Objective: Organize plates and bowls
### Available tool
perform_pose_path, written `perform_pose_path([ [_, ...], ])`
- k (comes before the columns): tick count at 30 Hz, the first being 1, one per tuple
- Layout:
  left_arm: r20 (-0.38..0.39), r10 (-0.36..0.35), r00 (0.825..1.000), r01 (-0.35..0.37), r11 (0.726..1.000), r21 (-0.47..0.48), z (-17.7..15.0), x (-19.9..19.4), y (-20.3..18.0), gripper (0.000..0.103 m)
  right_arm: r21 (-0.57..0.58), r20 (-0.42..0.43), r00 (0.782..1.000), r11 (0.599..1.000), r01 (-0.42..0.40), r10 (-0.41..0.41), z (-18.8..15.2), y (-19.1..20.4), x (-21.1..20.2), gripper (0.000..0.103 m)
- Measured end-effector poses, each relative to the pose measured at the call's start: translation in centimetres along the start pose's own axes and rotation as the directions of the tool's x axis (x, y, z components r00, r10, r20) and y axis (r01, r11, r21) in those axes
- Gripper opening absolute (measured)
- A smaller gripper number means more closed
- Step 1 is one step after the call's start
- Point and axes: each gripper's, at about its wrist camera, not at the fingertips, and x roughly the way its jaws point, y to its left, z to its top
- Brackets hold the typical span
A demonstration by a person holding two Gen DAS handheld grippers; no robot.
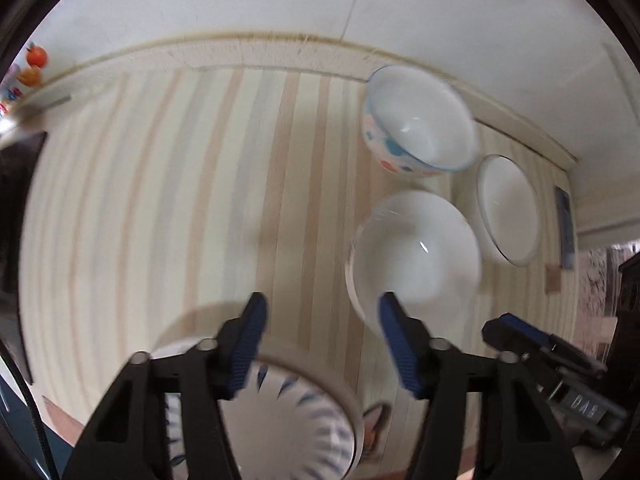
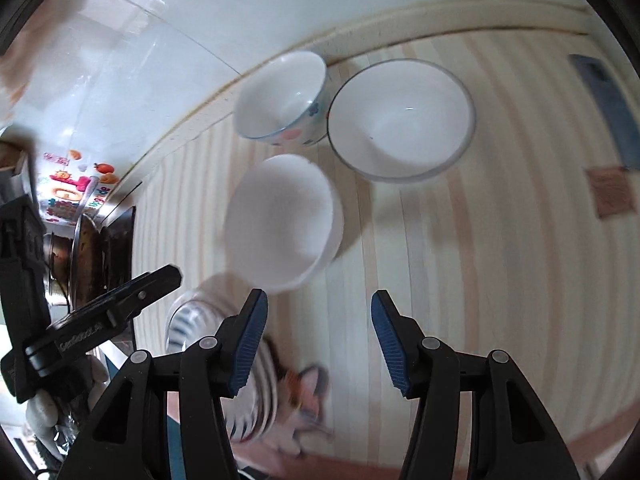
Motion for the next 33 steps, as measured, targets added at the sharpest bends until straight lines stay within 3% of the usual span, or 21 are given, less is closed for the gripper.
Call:
perform_pose_path([
  [1, -0.015, -0.007, 1.0, 0.007, 1.0, -0.005, 0.5, 0.9, 0.0, 0.047, -0.004, -0.013, 1.0, 1.0, 0.0, 0.0, 0.8, -0.2, 1.2, 0.057],
  [2, -0.029, -0.014, 0.999, 0.014, 1.0, -0.01, 1.0, 1.7, -0.1, 0.036, -0.007, -0.023, 1.0, 1.0, -0.003, 0.003, 1.5, -0.4, 2.2, 0.056],
  [4, -0.055, -0.029, 0.998, 0.029, 1.0, -0.008, 1.8, 3.2, -0.3, 0.029, -0.006, -0.041, 0.999, 1.0, -0.015, 0.015, 2.8, -0.7, 4.2, 0.053],
  [6, -0.064, -0.04, 0.997, 0.041, 0.999, 0.005, 2.2, 4.1, -0.8, 0.024, -0.009, -0.053, 0.998, 1.0, -0.017, 0.017, 3.7, -0.8, 5.7, 0.032],
  [9, -0.059, -0.061, 0.996, 0.063, 0.998, 0.032, 2.1, 4.4, -1.7, 0.023, -0.035, -0.043, 0.999, 0.999, 0.008, -0.01, 4.5, -0.6, 7.5, 0.018],
  [14, -0.054, -0.024, 0.998, 0.029, 0.996, 0.086, 1.6, 4.3, -3.0, 0.023, -0.051, -0.027, 0.999, 0.998, 0.026, -0.027, 4.3, -0.2, 7.7, 0.017],
  [20, -0.048, -0.04, 0.998, 0.046, 0.99, 0.135, -1.1, 2.1, -4.9, 0.023, -0.032, -0.035, 0.999, 0.999, 0.019, -0.02, 2.4, -0.4, 6.0, 0.016],
  [27, -0.061, -0.072, 0.996, 0.083, 0.974, 0.209, -5.8, 0.3, -8.1, 0.023, -0.016, -0.054, 0.998, 1.0, 0.013, -0.014, -1.9, -2.3, 2.2, 0.016],
  [33, -0.119, -0.08, 0.99, 0.108, 0.963, 0.247, -9.2, 1.9, -10.6, 0.023, 0.012, -0.068, 0.997, 0.999, 0.04, -0.039, -6.5, -5.1, -0.2, 0.016],
])
